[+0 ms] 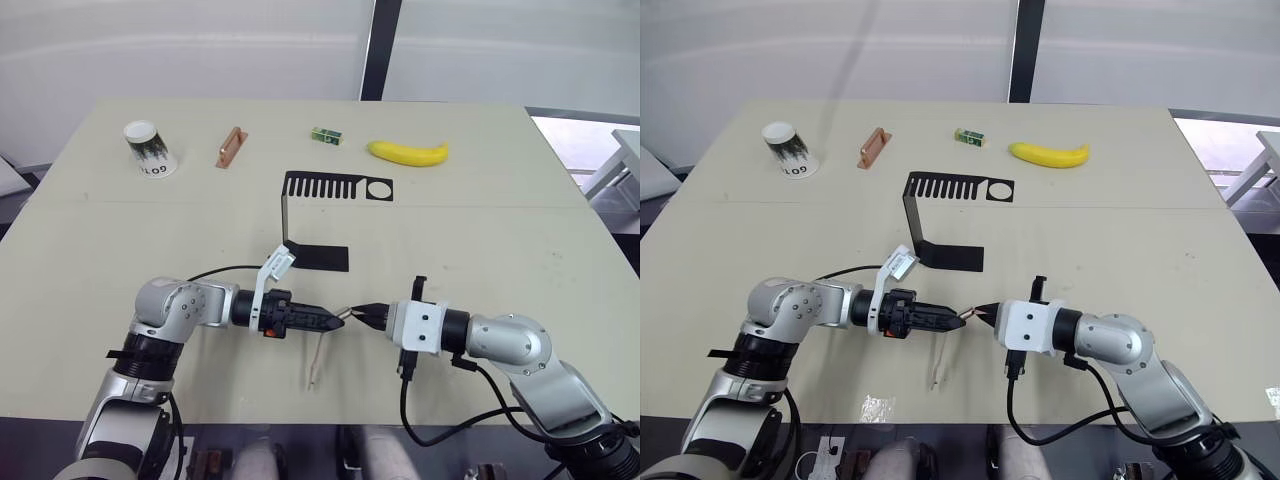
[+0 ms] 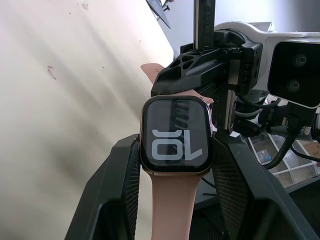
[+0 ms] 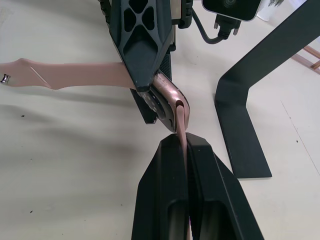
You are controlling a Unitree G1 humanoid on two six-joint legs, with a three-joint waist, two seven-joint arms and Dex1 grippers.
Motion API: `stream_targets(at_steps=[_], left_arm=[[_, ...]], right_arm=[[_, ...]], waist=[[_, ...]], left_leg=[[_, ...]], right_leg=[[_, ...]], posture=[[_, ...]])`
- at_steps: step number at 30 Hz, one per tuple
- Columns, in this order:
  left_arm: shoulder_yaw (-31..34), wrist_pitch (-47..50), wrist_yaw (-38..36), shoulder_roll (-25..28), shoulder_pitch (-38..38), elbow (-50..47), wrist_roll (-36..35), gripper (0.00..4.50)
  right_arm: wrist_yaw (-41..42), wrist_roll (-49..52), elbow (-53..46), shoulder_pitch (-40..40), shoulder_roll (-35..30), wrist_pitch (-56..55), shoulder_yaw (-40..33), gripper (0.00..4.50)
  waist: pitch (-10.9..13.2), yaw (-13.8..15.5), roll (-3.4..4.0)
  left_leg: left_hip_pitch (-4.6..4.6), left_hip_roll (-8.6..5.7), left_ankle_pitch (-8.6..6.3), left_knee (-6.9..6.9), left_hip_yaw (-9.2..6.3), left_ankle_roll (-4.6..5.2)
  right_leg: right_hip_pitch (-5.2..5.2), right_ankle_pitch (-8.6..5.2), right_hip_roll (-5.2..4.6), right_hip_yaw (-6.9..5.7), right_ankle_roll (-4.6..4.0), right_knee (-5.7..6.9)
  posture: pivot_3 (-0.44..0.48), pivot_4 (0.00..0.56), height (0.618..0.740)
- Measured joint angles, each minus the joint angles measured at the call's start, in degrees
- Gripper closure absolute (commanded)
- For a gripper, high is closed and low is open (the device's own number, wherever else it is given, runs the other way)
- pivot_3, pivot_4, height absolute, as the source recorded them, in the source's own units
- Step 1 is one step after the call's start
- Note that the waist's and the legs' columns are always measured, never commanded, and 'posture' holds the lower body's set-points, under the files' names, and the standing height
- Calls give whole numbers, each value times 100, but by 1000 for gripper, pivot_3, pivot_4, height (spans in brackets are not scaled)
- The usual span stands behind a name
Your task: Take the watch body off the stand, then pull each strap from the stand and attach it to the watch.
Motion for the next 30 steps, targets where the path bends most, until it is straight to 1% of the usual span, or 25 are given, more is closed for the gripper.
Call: stream_targets(at_steps=[30], left_arm=[[-27,5,0,2,0,-2,3,2902]], right_arm=[[0,-99,21,-27,35,8,103,4500]], waist=[[0,0,0]], left_leg=[[0,0,0,1,-1,0]], right_leg=[[0,0,0,0,0,1]], posture=[[0,150,740]])
